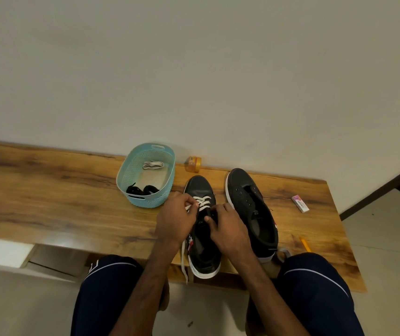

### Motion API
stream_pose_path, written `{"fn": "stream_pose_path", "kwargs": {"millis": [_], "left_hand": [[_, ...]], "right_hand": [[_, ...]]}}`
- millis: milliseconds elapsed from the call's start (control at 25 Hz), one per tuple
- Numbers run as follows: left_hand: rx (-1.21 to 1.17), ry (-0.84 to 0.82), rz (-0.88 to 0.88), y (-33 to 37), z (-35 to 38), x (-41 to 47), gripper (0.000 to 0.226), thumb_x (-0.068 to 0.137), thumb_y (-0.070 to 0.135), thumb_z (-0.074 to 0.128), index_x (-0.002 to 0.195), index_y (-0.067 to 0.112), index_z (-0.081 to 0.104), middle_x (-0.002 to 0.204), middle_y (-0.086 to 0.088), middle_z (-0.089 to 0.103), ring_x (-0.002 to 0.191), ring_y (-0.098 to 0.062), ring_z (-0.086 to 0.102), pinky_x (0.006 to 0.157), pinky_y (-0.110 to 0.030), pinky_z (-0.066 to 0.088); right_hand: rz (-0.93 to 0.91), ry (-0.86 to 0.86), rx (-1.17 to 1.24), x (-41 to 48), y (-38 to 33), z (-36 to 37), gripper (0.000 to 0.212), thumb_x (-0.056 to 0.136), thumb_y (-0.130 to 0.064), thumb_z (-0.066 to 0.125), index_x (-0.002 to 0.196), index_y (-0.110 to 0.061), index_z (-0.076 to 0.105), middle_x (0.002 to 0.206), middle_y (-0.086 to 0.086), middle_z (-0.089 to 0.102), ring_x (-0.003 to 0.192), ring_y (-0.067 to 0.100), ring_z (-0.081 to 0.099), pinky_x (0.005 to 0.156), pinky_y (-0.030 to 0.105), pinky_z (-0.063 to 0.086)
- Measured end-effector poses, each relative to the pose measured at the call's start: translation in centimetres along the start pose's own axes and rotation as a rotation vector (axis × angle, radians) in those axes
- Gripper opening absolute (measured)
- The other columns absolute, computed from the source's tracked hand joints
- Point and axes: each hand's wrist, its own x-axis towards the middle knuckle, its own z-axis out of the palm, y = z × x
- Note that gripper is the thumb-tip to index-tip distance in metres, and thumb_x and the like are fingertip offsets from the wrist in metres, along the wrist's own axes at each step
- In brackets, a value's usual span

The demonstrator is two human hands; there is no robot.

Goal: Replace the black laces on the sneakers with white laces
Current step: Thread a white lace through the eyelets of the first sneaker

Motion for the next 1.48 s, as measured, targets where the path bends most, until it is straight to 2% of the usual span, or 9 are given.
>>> {"fn": "stream_pose_path", "kwargs": {"millis": [160,760,880,1000,1160,1280,1360,1440,1480], "left_hand": [[0.099,-0.026,0.019,0.7,0.8,-0.1,0.008,0.090,0.029,0.067,0.093,0.023,0.070,0.103,0.006,0.061,0.090,-0.011,0.062,0.072,-0.028,0.049],[0.334,-0.075,0.086,1.0,3.9,0.4,0.019,0.095,0.037,0.058,0.105,0.027,0.071,0.112,0.005,0.059,0.091,-0.011,0.061,0.065,-0.024,0.042],[0.331,-0.052,0.103,0.8,4.2,0.3,0.019,0.096,0.034,0.058,0.109,0.026,0.070,0.113,0.005,0.058,0.096,-0.011,0.058,0.074,-0.026,0.048],[0.246,-0.058,0.108,0.2,4.4,-0.1,0.018,0.094,0.029,0.062,0.111,0.024,0.068,0.117,0.005,0.055,0.105,-0.010,0.053,0.083,-0.025,0.047],[0.401,0.053,0.044,-1.2,4.8,-2.1,0.054,0.084,0.040,0.071,0.129,0.022,0.046,0.139,-0.001,0.042,0.130,-0.020,0.040,0.103,-0.038,0.042],[0.263,0.165,-0.200,-2.2,5.0,-3.8,0.081,0.073,0.051,0.080,0.133,0.012,0.041,0.145,-0.012,0.039,0.136,-0.028,0.037,0.106,-0.045,0.039],[0.094,0.236,-0.324,-2.5,5.3,-4.4,0.091,0.066,0.050,0.085,0.133,0.007,0.041,0.138,-0.015,0.045,0.130,-0.032,0.041,0.101,-0.046,0.041],[0.009,0.255,-0.409,-2.3,5.5,-4.6,0.095,0.064,0.049,0.087,0.134,0.006,0.039,0.133,-0.015,0.047,0.125,-0.033,0.043,0.094,-0.047,0.043],[-0.021,0.242,-0.441,-2.2,5.6,-4.8,0.096,0.065,0.050,0.086,0.136,0.006,0.038,0.133,-0.015,0.048,0.125,-0.033,0.043,0.092,-0.047,0.044]], "right_hand": [[0.070,0.056,0.100,0.0,0.4,0.3,0.031,0.107,-0.029,0.036,0.119,-0.016,0.061,0.112,0.001,0.058,0.098,0.016,0.058,0.085,0.033,0.050],[0.137,0.037,0.374,0.1,1.5,0.3,0.029,0.106,-0.024,0.042,0.123,-0.014,0.063,0.116,-0.001,0.061,0.104,0.012,0.059,0.094,0.033,0.050],[0.210,0.032,0.621,0.0,1.9,0.6,0.027,0.105,-0.033,0.045,0.108,-0.019,0.067,0.102,-0.004,0.066,0.095,0.010,0.061,0.083,0.027,0.050],[0.305,0.049,0.772,0.3,2.1,0.8,0.014,0.101,-0.023,0.055,0.100,-0.016,0.068,0.096,-0.003,0.069,0.095,0.014,0.064,0.082,0.029,0.053],[0.315,0.204,0.786,0.2,0.7,1.0,0.010,0.099,-0.010,0.054,0.092,-0.012,0.061,0.090,-0.001,0.068,0.090,0.018,0.064,0.081,0.034,0.053],[0.347,0.334,1.427,-0.1,0.2,-1.8,0.013,0.103,-0.009,0.045,0.095,-0.014,0.054,0.080,-0.003,0.070,0.076,0.013,0.068,0.076,0.031,0.057],[0.225,0.292,1.935,-0.9,1.8,-4.9,0.007,0.098,-0.016,0.049,0.093,-0.015,0.053,0.069,-0.001,0.060,0.054,0.010,0.057,0.056,0.022,0.053],[0.113,0.228,2.016,-1.9,3.9,-7.2,0.008,0.096,-0.023,0.053,0.092,-0.018,0.057,0.065,-0.004,0.050,0.046,0.005,0.041,0.041,0.017,0.038],[0.134,0.235,1.809,-2.3,4.5,-7.6,0.009,0.097,-0.025,0.054,0.092,-0.020,0.060,0.065,-0.005,0.050,0.047,0.005,0.042,0.041,0.017,0.037]]}}
